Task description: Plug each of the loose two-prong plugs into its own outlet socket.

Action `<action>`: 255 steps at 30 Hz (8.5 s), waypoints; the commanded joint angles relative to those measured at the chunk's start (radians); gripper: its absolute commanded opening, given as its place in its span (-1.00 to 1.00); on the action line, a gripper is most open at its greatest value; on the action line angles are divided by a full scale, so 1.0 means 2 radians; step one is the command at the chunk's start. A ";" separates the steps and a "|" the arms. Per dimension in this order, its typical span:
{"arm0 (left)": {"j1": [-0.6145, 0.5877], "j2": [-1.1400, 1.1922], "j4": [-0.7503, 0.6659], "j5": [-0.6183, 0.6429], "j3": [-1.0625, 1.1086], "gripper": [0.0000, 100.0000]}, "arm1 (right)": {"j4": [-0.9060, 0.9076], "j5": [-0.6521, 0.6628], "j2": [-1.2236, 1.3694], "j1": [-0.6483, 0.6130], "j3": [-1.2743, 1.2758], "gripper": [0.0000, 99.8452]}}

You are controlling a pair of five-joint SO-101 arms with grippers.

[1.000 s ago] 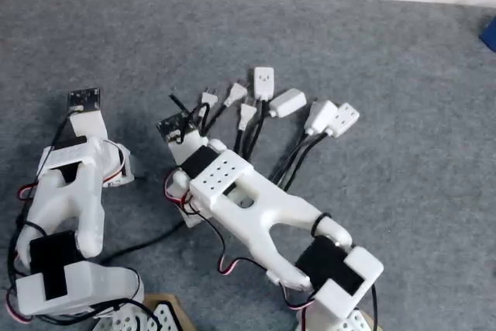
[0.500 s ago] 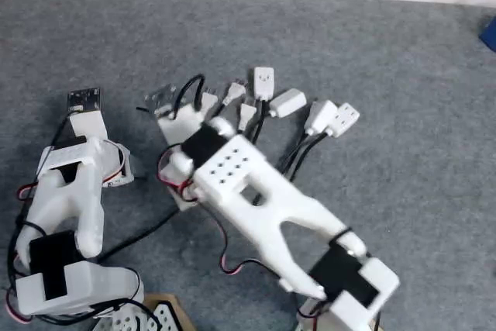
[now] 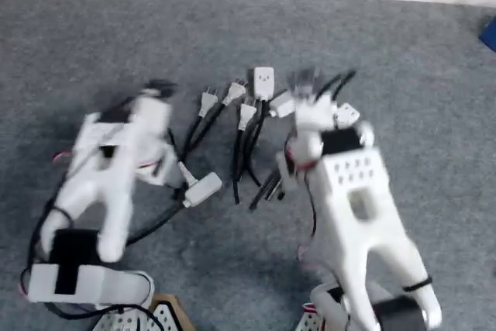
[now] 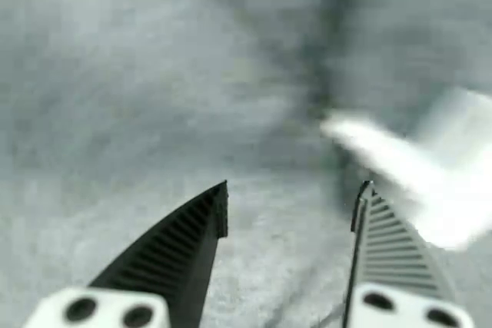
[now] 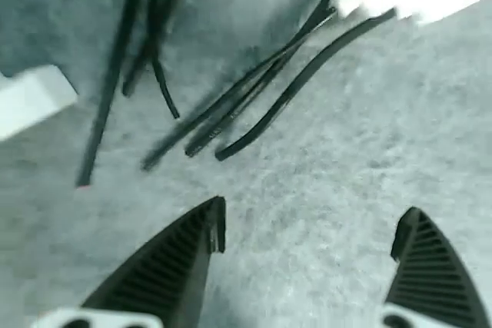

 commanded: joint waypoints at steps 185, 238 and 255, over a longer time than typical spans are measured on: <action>0.022 0.350 0.087 0.261 -0.567 -0.25 | -0.099 -0.226 0.527 0.165 -0.453 -0.62; -0.170 0.335 0.271 0.039 -0.677 -0.25 | -0.141 0.074 0.005 -0.258 0.086 -0.99; -0.192 0.336 0.274 0.040 -0.675 -0.25 | -0.200 0.026 0.011 -0.372 0.168 -0.97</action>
